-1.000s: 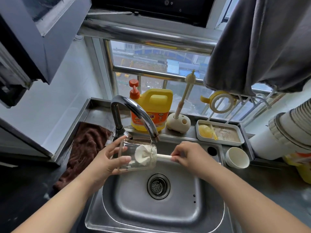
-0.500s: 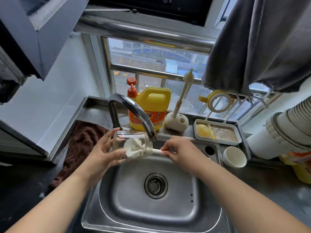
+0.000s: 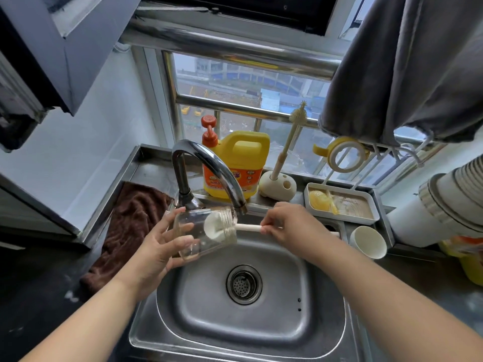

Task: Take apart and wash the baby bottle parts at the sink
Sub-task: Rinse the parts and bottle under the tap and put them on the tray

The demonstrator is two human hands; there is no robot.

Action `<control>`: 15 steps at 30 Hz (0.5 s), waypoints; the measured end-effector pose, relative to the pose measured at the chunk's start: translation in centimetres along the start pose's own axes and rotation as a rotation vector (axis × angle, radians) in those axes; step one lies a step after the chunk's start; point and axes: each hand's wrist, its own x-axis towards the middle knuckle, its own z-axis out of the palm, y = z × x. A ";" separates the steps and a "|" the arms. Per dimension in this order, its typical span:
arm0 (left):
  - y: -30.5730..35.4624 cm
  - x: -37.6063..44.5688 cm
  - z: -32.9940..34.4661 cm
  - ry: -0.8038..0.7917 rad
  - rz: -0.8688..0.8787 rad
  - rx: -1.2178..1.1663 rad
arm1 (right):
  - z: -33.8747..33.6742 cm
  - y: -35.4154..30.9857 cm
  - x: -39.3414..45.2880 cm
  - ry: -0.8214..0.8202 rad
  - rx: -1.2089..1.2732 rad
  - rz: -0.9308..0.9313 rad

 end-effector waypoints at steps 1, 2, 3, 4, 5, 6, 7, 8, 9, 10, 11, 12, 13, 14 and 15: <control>-0.2 0.1 0.2 -0.002 0.001 -0.011 | 0.5 -0.6 0.1 0.009 0.004 -0.013; -0.2 0.3 0.5 -0.010 -0.001 -0.016 | 1.2 -1.1 0.1 -0.013 0.003 -0.038; -0.3 0.3 0.6 -0.017 -0.007 -0.014 | 1.9 -1.2 0.0 -0.056 -0.006 -0.064; -0.3 0.3 0.6 -0.019 -0.014 -0.005 | 2.0 -1.1 -0.1 -0.099 -0.016 -0.081; -0.4 0.2 0.5 -0.012 -0.020 -0.003 | 1.5 -0.7 -0.3 -0.126 -0.031 -0.075; -0.6 0.0 0.3 0.005 -0.024 -0.008 | 0.9 -0.2 -0.4 -0.123 -0.043 -0.054; -0.8 -0.1 0.1 0.023 -0.025 -0.017 | 0.3 0.4 -0.4 -0.086 -0.056 -0.029; -1.0 -0.2 0.0 0.037 -0.026 -0.029 | -0.2 0.8 -0.3 -0.031 -0.062 -0.010; -1.2 -0.2 -0.1 0.046 -0.029 -0.044 | -0.2 0.8 -0.1 0.014 -0.066 0.000; -1.3 -0.1 0.1 0.043 -0.029 -0.056 | 0.1 0.2 0.0 0.044 -0.060 -0.011; -1.3 0.0 0.2 0.030 -0.028 -0.063 | 0.6 -0.4 0.1 0.038 -0.046 -0.034; -1.1 0.1 0.4 0.010 -0.028 -0.059 | 1.2 -0.9 0.1 0.006 -0.032 -0.067; -1.0 0.1 0.5 -0.009 -0.030 -0.048 | 1.6 -1.0 0.0 -0.041 -0.023 -0.092; -0.8 0.1 0.5 -0.016 -0.036 -0.036 | 1.5 -0.9 -0.1 -0.093 -0.024 -0.102; -0.8 0.0 0.5 -0.010 -0.043 -0.029 | 0.9 -0.5 -0.2 -0.138 -0.036 -0.087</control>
